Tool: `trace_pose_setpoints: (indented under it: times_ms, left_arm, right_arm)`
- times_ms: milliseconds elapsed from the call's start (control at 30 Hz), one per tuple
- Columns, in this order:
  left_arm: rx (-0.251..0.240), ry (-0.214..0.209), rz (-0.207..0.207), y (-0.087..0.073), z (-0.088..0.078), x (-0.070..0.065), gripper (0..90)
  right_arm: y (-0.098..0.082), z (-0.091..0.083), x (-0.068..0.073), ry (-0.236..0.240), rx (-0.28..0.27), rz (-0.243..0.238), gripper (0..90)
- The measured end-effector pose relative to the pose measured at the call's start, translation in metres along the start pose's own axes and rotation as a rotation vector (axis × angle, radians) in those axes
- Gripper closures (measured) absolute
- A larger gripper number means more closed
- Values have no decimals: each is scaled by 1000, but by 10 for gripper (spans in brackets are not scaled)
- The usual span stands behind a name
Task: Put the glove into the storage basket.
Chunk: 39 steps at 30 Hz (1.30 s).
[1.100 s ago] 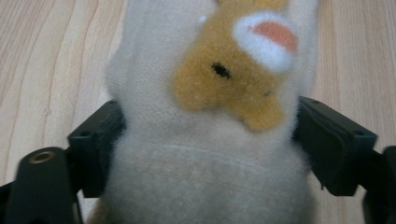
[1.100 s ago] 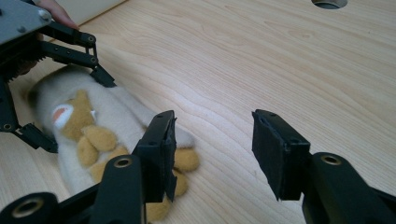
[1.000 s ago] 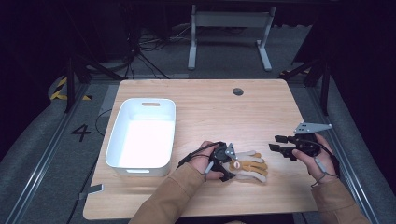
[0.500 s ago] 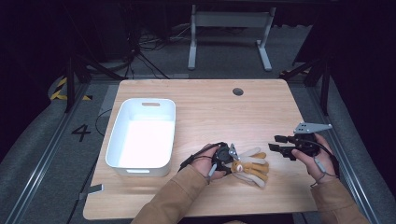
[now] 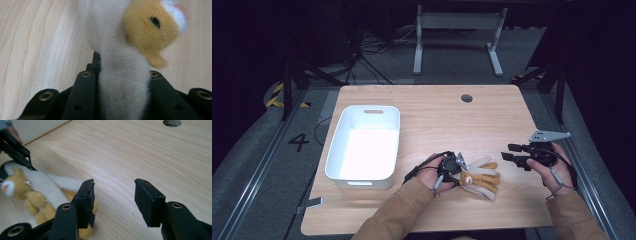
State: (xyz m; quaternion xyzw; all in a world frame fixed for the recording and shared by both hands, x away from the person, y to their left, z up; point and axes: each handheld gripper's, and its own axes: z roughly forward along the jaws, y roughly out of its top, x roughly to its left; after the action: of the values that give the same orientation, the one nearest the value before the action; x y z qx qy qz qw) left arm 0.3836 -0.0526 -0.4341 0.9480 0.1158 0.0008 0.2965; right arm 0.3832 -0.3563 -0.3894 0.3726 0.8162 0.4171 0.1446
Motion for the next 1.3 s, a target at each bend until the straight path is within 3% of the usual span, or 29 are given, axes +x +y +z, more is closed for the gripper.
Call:
trace_pose_setpoints:
  times_ms: [200, 767, 1300]
  left_arm:
    - [-25, -7, -27, 3, -16, -1, 738]
    - [-41, -11, -121, -1, -38, 8, 738]
    - [-81, 17, -191, 3, -56, 18, 736]
  right_arm:
    - [-2, 2, -3, -3, 6, 11, 507]
    - [-7, 4, -11, -12, 19, 34, 506]
    - [-9, 11, -18, -22, 43, 46, 506]
